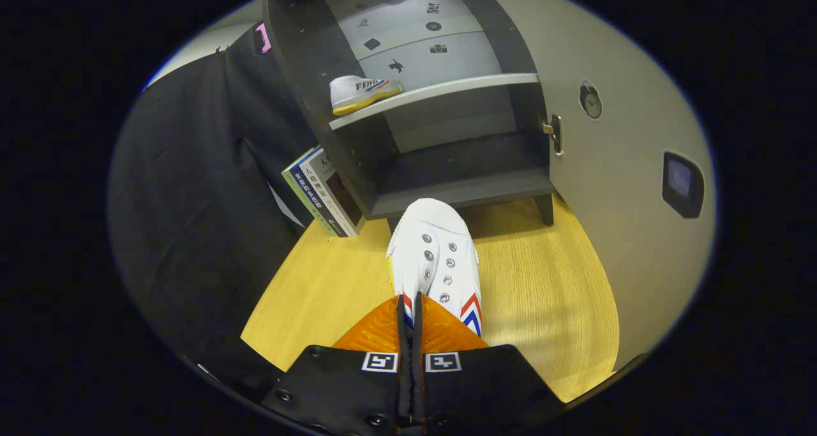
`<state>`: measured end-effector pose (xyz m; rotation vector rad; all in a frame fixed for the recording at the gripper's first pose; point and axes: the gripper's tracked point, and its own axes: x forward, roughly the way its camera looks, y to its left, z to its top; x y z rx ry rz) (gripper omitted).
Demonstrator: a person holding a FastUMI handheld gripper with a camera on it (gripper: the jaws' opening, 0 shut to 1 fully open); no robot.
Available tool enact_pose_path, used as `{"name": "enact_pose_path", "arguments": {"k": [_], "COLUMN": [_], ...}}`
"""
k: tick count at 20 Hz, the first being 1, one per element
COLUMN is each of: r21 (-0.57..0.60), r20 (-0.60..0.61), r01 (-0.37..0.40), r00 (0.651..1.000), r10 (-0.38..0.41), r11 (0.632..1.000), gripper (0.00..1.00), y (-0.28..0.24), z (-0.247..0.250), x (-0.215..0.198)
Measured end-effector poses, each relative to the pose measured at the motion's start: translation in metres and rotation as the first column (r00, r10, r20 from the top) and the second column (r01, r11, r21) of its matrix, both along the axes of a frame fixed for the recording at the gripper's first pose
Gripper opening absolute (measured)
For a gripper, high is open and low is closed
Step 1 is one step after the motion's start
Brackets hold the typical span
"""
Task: Open the shoe cabinet door, grab the shoes and put them into the shoe cabinet, then close the shoe cabinet door.
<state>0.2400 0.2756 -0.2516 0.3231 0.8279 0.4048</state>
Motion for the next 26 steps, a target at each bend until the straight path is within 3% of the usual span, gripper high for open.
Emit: {"name": "enact_pose_path", "arguments": {"k": [12, 26], "r21": [0.065, 0.131], "r20": [0.200, 0.299], "r01": [0.040, 0.115], "r00": [0.978, 0.942], "r10": [-0.053, -0.150], "r11": [0.997, 0.985], "gripper": [0.02, 0.01], "y": [0.008, 0.024], "z": [0.105, 0.159], "x": [0.113, 0.257]}}
